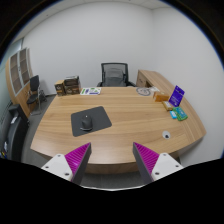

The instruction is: Arrange mouse

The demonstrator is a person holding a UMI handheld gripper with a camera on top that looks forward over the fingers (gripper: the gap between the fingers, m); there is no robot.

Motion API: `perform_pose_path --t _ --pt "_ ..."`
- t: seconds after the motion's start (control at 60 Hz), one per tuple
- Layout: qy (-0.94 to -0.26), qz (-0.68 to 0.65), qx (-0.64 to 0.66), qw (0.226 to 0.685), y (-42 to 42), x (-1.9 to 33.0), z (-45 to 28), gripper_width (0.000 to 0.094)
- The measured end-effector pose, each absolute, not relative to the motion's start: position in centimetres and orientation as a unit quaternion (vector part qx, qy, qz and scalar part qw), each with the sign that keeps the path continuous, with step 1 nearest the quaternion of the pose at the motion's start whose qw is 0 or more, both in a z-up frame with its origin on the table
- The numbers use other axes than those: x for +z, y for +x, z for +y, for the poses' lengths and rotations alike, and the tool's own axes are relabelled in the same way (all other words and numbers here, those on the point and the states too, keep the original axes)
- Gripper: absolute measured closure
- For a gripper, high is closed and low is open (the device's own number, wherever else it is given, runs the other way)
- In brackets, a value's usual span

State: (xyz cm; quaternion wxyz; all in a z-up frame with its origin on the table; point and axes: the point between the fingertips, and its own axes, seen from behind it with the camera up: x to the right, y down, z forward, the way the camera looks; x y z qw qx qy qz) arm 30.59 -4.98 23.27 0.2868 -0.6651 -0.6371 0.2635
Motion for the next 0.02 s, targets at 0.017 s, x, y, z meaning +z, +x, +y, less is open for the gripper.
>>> perform_pose_path --t 0.017 --pt "-0.666 -0.637 0.264 0.286 30.67 23.26 -4.89 0.0085"
